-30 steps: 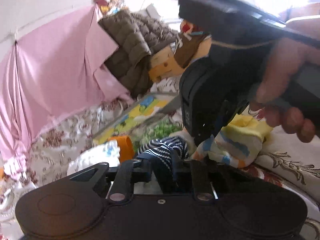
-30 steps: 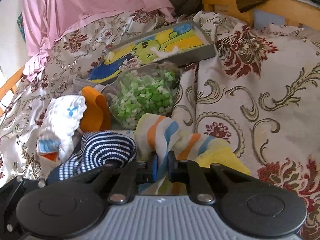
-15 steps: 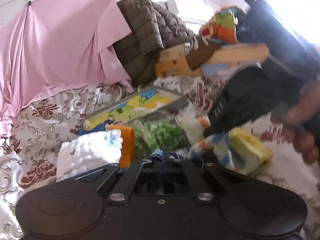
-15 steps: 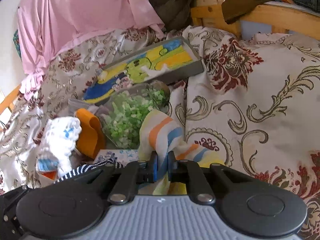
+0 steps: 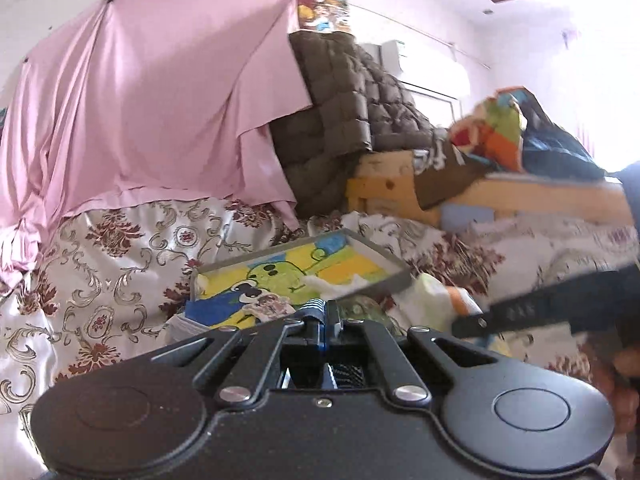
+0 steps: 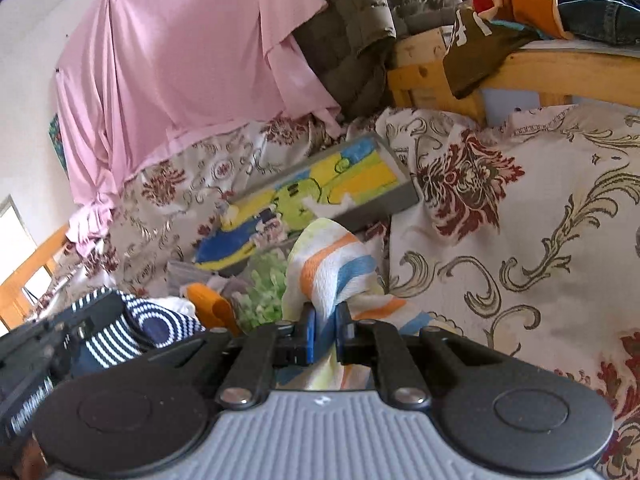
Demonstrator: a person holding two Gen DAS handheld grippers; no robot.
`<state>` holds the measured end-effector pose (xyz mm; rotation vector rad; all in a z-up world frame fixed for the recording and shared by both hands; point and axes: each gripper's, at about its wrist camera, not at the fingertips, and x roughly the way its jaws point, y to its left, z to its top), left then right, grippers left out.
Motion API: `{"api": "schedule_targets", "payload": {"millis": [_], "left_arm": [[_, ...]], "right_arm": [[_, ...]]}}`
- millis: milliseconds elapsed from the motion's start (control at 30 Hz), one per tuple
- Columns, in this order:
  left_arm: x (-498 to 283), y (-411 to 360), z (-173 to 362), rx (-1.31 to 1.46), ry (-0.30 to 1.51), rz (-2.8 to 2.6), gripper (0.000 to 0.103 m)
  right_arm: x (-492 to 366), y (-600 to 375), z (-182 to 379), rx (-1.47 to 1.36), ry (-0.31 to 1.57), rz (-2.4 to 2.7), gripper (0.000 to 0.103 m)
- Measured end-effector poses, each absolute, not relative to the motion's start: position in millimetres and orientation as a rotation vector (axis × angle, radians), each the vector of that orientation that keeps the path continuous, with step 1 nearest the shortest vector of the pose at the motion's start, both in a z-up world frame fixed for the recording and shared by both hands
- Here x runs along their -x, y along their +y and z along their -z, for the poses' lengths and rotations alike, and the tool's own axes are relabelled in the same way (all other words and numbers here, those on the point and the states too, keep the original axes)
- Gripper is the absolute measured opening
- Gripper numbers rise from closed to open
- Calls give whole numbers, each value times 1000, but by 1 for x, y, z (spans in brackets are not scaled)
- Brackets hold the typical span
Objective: Organize soft objects
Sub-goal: 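Lift both striped cloths and carry them toward the painted tray, then lower both held striped cloths into the painted cartoon tray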
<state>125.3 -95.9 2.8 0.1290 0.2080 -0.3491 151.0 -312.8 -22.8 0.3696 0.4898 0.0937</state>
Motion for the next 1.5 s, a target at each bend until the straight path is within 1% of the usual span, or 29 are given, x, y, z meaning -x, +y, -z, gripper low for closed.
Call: {"api": "schedule_targets", "payload": {"millis": [300,467,767,900,1100,1167,1300,1500], "left_arm": [[-134,-96,-27,-153,147,347,0],[-151,-104,-48,-126,111,370,0],[-224,-120,-90,-64,44,375,0],[-268,-128,-98,-59,25,366,0],[-336,-144,-80,-54,59,358,0],[-359,-149,-69,-29,98,354,0],[-396,-153,-45,36,191,337,0],[-422,-149,-14,95,327,291,0]], "right_arm": [[-151,-315,13,-415,410,-159,11],[-166,-319,0,-440,348,-186,11],[-254,-349,-34,-594,189,-214,11],[-294,-357,-34,-627,126,-244,11],[-353,-368,-6,-692,128,-280,11],[-366,-369,4,-701,155,-277,11],[-390,-366,20,-629,250,-237,11],[-400,-368,33,-635,309,-216,12]]}}
